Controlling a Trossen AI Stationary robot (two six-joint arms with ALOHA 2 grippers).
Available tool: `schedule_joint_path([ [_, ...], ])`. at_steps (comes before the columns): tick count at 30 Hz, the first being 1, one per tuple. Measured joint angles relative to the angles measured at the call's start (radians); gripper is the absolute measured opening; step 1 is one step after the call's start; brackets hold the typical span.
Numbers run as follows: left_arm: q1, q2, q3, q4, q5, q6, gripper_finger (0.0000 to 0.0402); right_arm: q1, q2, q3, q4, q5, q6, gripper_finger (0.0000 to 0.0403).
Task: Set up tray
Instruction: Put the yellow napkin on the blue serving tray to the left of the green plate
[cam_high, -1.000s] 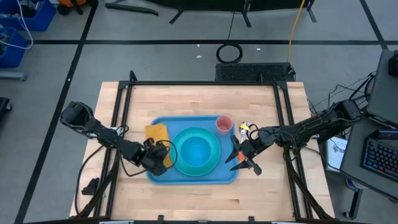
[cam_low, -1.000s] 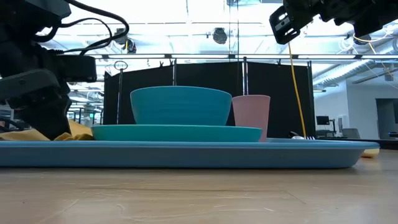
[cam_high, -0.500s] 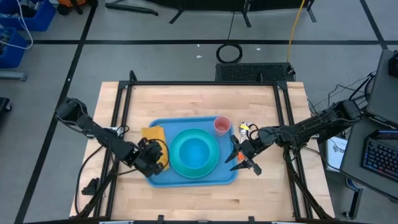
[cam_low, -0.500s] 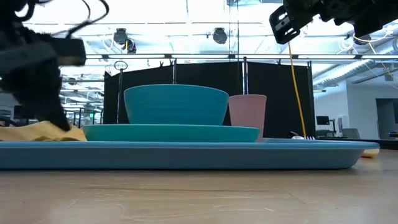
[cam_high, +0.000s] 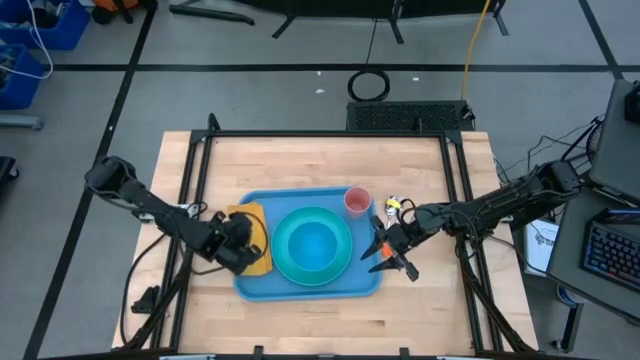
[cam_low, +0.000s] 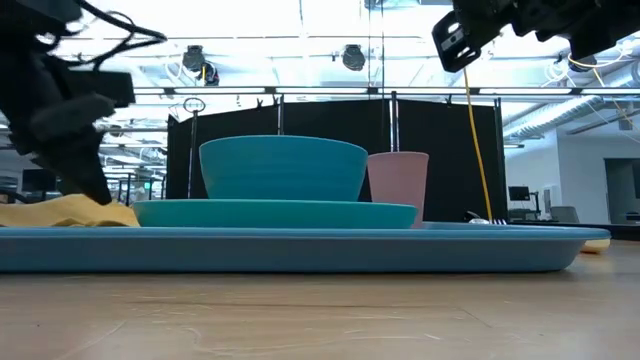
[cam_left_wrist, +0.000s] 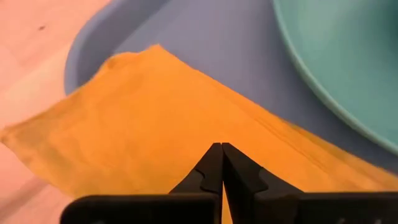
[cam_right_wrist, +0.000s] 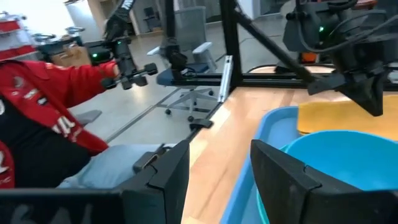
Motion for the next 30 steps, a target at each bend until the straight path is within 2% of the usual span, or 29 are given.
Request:
schedule_joint_path([
  [7, 0.107, 0.000, -0.001, -0.005, 0.064, 0.031, 0.0004, 0.000, 0.000, 0.000, 0.000, 0.011, 0.000, 0.0160],
  [14, 0.193, 0.034, -0.062, 0.047, 0.181, 0.020, 0.0003, 0.001, 0.000, 0.000, -0.002, 0.011, 0.000, 0.0160],
  [22, 0.202, 0.059, -0.082, 0.188, 0.132, 0.102, 0.0004, 0.001, 0.000, 0.000, -0.007, 0.010, -0.003, 0.0160],
  [26, 0.202, 0.059, -0.082, 0.253, 0.158, 0.178, 0.0003, 0.001, 0.000, 0.000, -0.007, 0.010, -0.003, 0.0160],
  [30, 0.202, 0.059, -0.082, 0.264, 0.155, 0.163, 0.0005, 0.001, 0.000, 0.000, -0.011, 0.010, -0.003, 0.0160],
])
